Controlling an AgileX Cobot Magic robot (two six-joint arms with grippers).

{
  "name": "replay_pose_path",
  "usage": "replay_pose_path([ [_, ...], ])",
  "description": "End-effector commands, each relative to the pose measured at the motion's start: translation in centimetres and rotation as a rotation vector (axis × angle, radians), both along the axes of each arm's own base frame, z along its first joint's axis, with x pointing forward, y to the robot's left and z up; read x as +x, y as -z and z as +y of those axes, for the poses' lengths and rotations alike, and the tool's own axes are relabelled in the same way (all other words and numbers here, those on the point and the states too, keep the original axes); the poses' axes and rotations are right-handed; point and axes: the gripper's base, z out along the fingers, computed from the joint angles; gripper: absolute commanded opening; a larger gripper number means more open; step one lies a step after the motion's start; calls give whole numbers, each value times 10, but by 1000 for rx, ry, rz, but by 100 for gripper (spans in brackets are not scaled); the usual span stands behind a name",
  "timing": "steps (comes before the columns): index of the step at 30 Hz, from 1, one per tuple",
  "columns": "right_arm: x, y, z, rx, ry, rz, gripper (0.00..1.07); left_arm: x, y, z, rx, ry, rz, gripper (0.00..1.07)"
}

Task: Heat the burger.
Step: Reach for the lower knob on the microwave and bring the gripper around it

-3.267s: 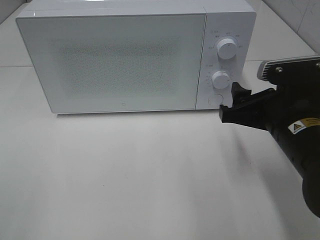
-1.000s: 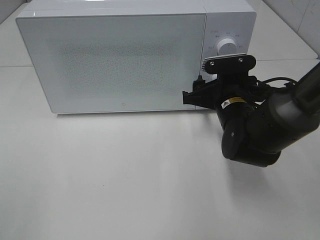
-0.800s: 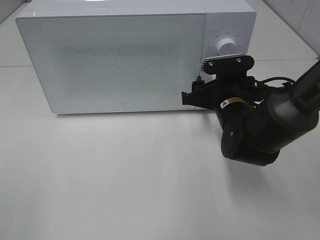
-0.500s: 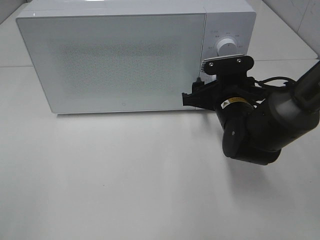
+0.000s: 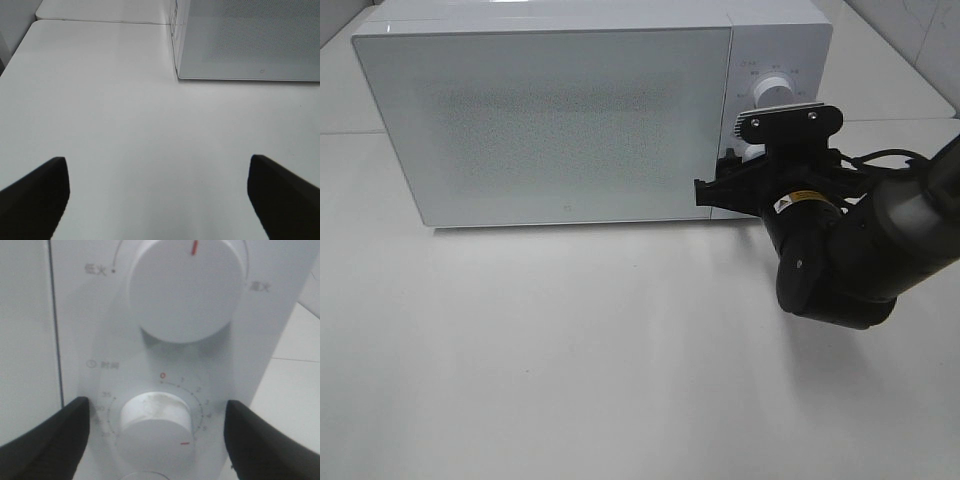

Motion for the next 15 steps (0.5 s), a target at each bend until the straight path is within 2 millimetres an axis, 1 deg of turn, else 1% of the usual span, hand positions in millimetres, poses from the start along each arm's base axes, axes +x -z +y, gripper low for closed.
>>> replay_pose_path([
  [1,1,-8,-3,19,17,-61,72,-1,0,0,1,-3,-6,88],
  [6,0,-8,-2,24,13,-59,70,-1,0,0,1,-3,-6,88],
  [13,0,-8,1,48,-14,-58,63,-1,0,0,1,-3,-6,88],
  [14,0,-8,1,51,-15,-58,59,-1,0,0,1,-3,-6,88],
  [15,0,-8,1,51,-15,-58,59,-1,0,0,1,-3,-6,88],
])
